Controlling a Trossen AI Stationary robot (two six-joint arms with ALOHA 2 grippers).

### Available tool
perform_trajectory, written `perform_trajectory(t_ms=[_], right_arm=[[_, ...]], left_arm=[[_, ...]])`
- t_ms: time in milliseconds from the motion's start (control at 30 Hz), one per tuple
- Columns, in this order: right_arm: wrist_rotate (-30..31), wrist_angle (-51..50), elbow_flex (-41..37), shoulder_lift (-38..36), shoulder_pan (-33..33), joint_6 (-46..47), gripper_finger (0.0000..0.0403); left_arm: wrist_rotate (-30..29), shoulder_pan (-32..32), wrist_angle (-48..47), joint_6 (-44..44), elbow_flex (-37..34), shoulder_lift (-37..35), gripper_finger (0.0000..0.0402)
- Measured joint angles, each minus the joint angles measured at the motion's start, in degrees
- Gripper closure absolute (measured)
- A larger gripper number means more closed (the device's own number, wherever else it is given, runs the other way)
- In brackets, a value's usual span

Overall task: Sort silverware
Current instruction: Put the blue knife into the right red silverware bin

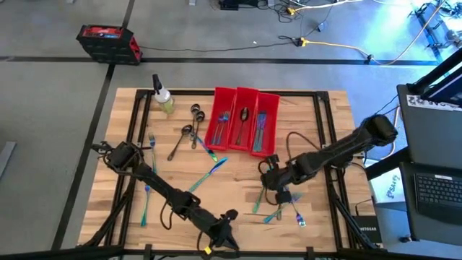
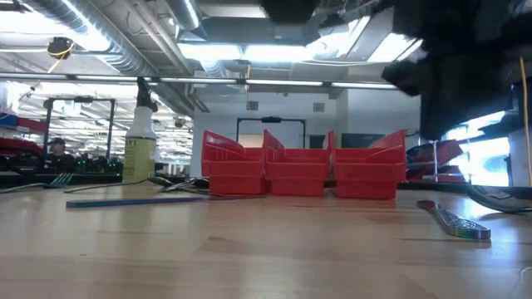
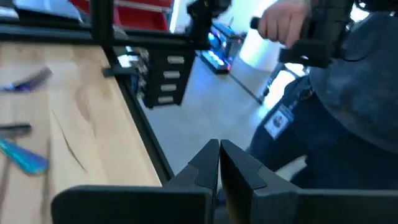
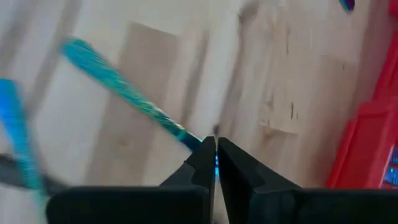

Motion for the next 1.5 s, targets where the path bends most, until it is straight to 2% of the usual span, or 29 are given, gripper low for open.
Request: perform_trajectory(t_ms=[167,267,433,667,800,1167,1367,1500], right_arm=[[0.71,0.61,0.00,5.57,-2.23,-1.40,0.0402],[0.24,-0.23,-0.02,7.69,-3.52,-3.29,0.0402],[-1.97,-0.30,-0.02,7.99,-4.57,-4.94,0.0403],[-5.12,0.29,-1.60,7.93,-4.53,-11.37,0.0403],[-5.09,0.66,-3.20,7.79,-4.61,-11.65,0.0403],[-4.93,3.09,-4.22,7.38,-4.50,-11.59,0.0403],[-5.02,4.45,-4.20,4.50,-4.49,-11.14,0.0403],[-4.12,6.31,-4.19,5.28,-4.73,-14.96,0.0403]], left_arm=[[4.24,0.13,0.05,4.01,-0.82,-0.04,0.0402],[4.68,0.21,0.53,6.46,-0.86,-0.04,0.0402],[10.77,1.72,2.22,4.48,-0.86,-0.04,0.0402],[19.20,4.81,6.16,6.62,-0.81,-0.05,0.0402],[16.16,6.99,5.00,7.73,-0.79,-0.07,0.0402],[0.51,8.87,-9.95,10.79,-0.82,-0.04,0.0402],[-2.48,8.15,-11.43,10.31,-0.82,-0.04,0.0402],[-3.44,7.98,-11.30,10.44,-0.82,-0.04,0.0402]])
